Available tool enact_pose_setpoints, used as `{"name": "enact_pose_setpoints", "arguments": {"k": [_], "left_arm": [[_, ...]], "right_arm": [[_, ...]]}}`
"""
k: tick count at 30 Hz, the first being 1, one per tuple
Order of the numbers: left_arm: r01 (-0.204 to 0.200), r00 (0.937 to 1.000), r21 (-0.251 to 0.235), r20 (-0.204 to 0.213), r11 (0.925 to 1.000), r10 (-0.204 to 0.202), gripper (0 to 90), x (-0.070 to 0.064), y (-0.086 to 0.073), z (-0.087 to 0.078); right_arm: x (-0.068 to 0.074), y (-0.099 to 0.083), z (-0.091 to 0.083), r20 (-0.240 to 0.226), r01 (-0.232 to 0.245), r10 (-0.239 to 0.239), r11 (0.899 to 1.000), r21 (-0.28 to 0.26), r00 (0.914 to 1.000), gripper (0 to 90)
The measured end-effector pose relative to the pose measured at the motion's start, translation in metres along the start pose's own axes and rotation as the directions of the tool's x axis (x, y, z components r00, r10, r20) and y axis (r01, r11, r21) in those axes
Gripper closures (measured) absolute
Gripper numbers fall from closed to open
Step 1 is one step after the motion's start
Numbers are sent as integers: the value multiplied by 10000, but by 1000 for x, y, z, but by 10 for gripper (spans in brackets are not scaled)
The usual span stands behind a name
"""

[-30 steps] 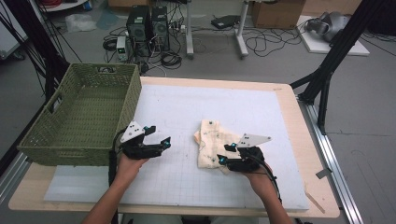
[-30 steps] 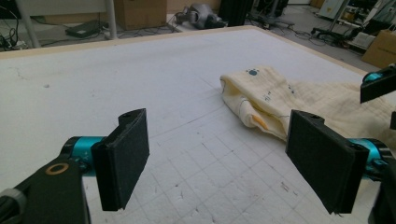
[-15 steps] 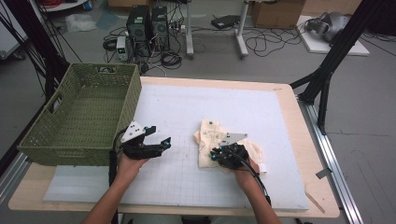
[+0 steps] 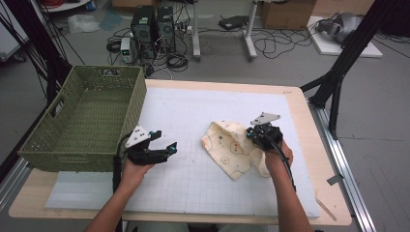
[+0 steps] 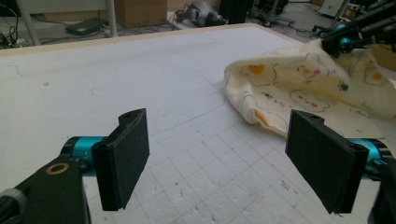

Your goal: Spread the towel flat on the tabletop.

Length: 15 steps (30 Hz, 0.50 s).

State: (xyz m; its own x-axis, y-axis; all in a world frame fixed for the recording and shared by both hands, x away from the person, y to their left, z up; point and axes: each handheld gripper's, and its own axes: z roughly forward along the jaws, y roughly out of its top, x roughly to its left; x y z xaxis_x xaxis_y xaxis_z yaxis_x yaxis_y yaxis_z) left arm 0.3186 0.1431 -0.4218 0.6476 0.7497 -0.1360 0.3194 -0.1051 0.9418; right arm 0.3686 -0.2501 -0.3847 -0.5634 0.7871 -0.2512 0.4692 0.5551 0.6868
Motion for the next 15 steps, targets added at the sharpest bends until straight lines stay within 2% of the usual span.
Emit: {"name": "enact_pose_setpoints", "arguments": {"k": [1,2,4,6,7,8,9,11,12,14,15], "left_arm": [[18,10000,-14,4,10000,-18,220,0,0,0],[24,10000,-12,11,10000,-24,219,-1,0,0],[52,10000,-5,37,10000,-52,220,-1,0,0],[20,10000,24,84,10000,-21,220,-2,0,1],[21,10000,30,88,10000,-21,219,-2,0,1],[18,10000,29,90,10000,-18,220,-2,0,1],[22,10000,24,87,10000,-22,220,-2,0,1],[39,10000,17,60,10000,-39,220,0,0,1],[40,10000,36,60,10000,-40,220,0,0,1],[56,10000,28,54,10000,-56,220,-1,-1,1],[11,10000,45,64,10000,-11,220,-1,0,1]], "right_arm": [[-7,0,2,394,-72,68,9999,117,9992,852],[-12,0,4,563,-208,196,9996,197,9982,851],[-23,-2,6,1261,-439,400,9986,286,9912,850],[-33,-3,7,1932,-700,630,9971,293,9791,830],[-37,-5,8,2329,-764,666,9965,334,9702,783],[-41,-7,8,2778,-948,810,9948,365,9572,701],[-43,-8,8,3025,-1107,959,9933,319,9483,680],[-45,-10,3,3019,-1532,1517,9880,-188,9412,610],[-45,-9,1,2858,-1585,1644,9864,-437,9441,593],[-40,-6,-4,2532,-1366,1531,9873,-817,9552,554],[-36,-5,-7,2240,-1251,1470,9861,-1093,9634,521]]}}
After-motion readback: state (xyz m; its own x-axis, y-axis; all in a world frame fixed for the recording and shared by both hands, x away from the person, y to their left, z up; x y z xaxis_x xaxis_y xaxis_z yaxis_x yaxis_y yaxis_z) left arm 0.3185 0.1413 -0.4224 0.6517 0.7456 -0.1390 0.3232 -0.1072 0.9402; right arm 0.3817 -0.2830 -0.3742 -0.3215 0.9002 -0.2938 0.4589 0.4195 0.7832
